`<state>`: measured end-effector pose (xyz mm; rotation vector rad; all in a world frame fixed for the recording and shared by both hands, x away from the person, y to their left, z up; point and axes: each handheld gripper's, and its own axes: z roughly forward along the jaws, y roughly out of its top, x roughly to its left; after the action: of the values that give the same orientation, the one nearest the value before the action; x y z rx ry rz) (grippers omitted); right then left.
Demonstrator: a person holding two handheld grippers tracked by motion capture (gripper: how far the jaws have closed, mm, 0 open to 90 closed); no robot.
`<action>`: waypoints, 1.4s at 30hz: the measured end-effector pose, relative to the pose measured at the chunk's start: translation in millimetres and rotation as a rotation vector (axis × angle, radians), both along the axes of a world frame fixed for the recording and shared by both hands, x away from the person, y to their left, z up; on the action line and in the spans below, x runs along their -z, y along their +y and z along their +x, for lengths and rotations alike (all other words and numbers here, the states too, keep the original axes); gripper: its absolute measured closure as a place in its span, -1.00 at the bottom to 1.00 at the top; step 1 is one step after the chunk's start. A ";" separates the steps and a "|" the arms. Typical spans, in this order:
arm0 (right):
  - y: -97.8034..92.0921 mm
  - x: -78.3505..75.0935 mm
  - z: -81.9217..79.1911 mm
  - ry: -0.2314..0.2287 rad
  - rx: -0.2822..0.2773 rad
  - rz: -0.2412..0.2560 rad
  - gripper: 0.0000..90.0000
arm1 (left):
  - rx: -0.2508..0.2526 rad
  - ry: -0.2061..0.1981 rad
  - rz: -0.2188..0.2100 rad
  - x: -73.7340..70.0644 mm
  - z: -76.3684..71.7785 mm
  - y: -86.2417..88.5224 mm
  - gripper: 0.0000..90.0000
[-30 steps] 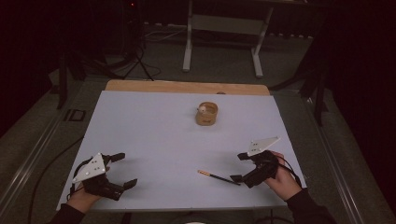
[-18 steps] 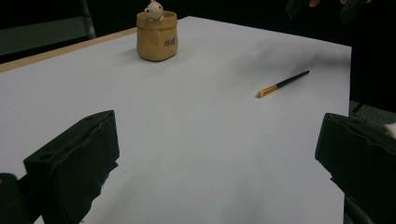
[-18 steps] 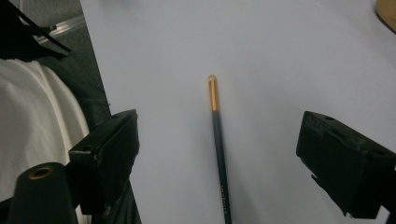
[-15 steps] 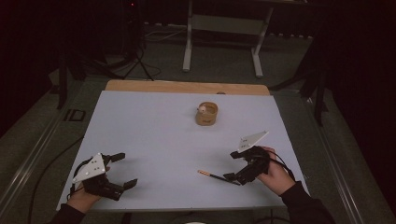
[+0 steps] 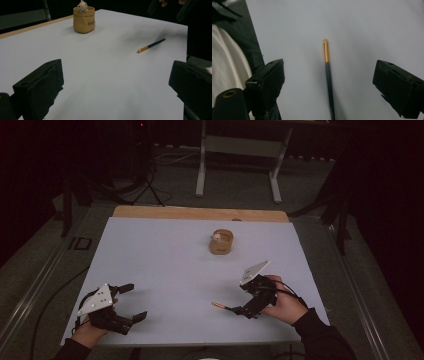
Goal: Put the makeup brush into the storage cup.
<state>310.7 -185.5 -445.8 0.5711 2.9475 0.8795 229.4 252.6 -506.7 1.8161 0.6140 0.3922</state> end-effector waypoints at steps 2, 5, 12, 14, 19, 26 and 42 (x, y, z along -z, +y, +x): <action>2.1 0.6 0.1 -0.004 -0.005 -0.013 -0.76 | -0.001 -0.001 -0.001 -0.1 0.0 0.0 -0.99; 10.9 3.8 1.2 0.020 -0.038 -0.057 -0.76 | 0.002 -0.001 0.002 0.0 -0.2 -0.5 -0.99; 25.2 9.5 3.6 0.027 -0.067 -0.127 -0.68 | -0.003 0.000 -0.010 -0.7 -0.1 0.5 -0.99; 29.1 11.6 4.1 0.023 -0.084 -0.144 -0.63 | -0.003 -0.001 -0.008 -0.5 -0.1 0.2 -0.99; 38.3 17.3 5.3 0.014 -0.106 -0.202 -0.46 | -0.001 -0.002 -0.008 -0.6 -0.1 0.0 -0.99; 46.7 22.7 8.0 0.018 -0.101 -0.227 -0.19 | -0.002 -0.002 -0.011 -0.6 -0.1 0.3 -0.99; 64.3 34.4 12.5 0.043 -0.118 -0.329 0.30 | 0.006 0.005 -0.003 0.2 0.1 -0.5 -0.99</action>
<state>323.1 -121.1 -480.2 0.4063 3.0929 0.3739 229.5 252.1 -506.9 1.8167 0.6123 0.3826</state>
